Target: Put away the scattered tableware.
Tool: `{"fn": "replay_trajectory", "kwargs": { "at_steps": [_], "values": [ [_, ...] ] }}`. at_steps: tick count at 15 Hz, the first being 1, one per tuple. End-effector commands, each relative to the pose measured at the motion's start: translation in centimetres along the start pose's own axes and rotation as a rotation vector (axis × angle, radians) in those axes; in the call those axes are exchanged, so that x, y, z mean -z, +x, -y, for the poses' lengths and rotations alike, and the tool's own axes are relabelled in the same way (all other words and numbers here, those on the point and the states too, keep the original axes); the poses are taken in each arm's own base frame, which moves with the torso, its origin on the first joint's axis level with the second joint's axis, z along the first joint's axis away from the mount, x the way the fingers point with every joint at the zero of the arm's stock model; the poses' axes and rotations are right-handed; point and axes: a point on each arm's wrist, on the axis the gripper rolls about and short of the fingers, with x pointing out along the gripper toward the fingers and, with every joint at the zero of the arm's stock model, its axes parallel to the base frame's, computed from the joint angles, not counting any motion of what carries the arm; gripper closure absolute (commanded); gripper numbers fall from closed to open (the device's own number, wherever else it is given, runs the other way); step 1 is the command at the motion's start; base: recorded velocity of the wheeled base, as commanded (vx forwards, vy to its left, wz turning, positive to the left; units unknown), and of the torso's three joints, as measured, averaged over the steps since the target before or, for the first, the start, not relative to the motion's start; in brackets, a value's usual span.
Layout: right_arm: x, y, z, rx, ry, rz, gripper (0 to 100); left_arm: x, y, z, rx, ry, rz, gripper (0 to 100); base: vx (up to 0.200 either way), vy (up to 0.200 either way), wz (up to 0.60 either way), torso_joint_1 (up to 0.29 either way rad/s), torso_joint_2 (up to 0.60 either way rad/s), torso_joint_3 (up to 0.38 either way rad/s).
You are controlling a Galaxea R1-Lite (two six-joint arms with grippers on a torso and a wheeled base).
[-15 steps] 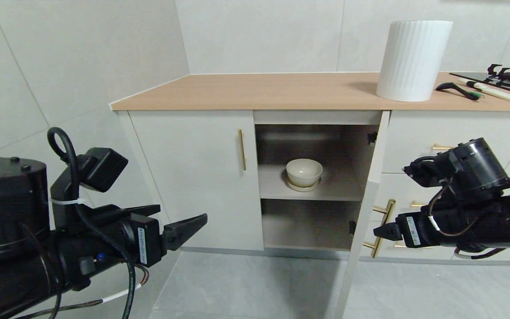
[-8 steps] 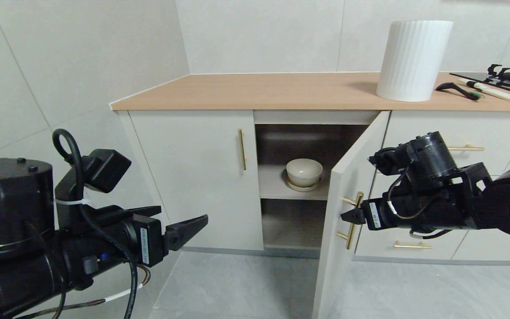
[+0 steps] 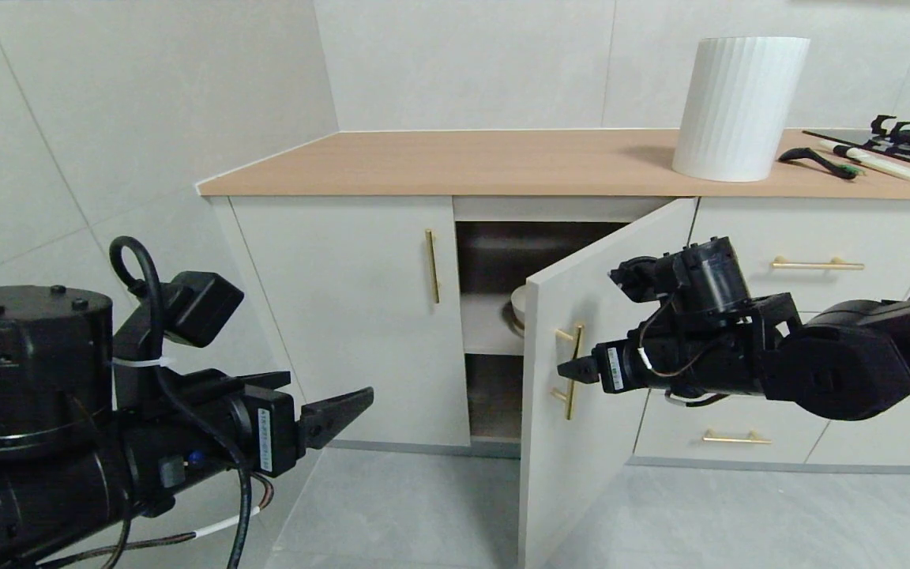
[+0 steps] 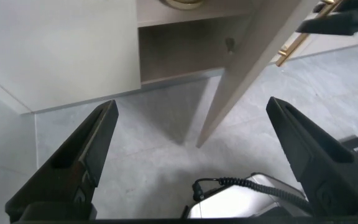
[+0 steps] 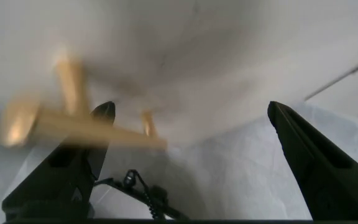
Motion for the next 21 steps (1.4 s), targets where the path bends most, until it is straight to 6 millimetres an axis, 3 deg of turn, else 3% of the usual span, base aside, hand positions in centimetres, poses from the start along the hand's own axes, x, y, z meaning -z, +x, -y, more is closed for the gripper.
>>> {"fn": "replay_trajectory", "kwargs": {
  "at_steps": [1,4,6,7,11,14,17,21],
  "values": [
    [0.6,-2.0,-1.2,-0.036,-0.020,0.002,0,0.0,0.2,0.0,0.000,-0.001,-0.005,0,0.000,0.000,0.00,0.000,0.00,0.000],
    [1.4,-7.3,-1.6,-0.076,-0.037,0.056,0,0.2,0.4,0.0,-0.002,0.003,-0.017,0,0.000,0.000,0.00,0.000,0.00,0.000],
    [0.8,-8.9,-0.9,-0.058,-0.025,0.103,0,0.1,0.4,0.0,-0.002,0.003,-0.014,0,0.000,0.000,0.00,0.000,0.00,0.000],
    [0.3,-8.4,0.9,-0.002,-0.014,0.109,0,0.1,0.3,0.0,-0.002,0.003,-0.011,0,0.000,0.000,0.00,0.000,0.00,0.000],
    [0.2,-2.1,4.1,0.089,0.012,0.046,0,0.0,0.1,0.0,-0.001,0.002,-0.002,0,0.000,0.000,0.00,0.000,0.00,0.000],
    [-0.2,2.1,4.4,0.091,0.008,0.056,0,-0.2,0.0,0.1,0.001,-0.002,0.014,0,0.000,0.000,0.00,0.000,0.00,0.000],
    [-0.7,4.1,4.2,0.087,0.007,0.064,0,-0.5,0.0,0.1,0.003,-0.001,0.057,0,0.000,0.000,0.00,0.000,0.00,0.000],
    [0.2,7.5,4.0,0.065,0.096,0.147,0,-0.6,-0.2,0.1,0.006,-0.002,0.069,0,0.000,0.000,0.00,0.000,0.00,0.000]
  ]
}}
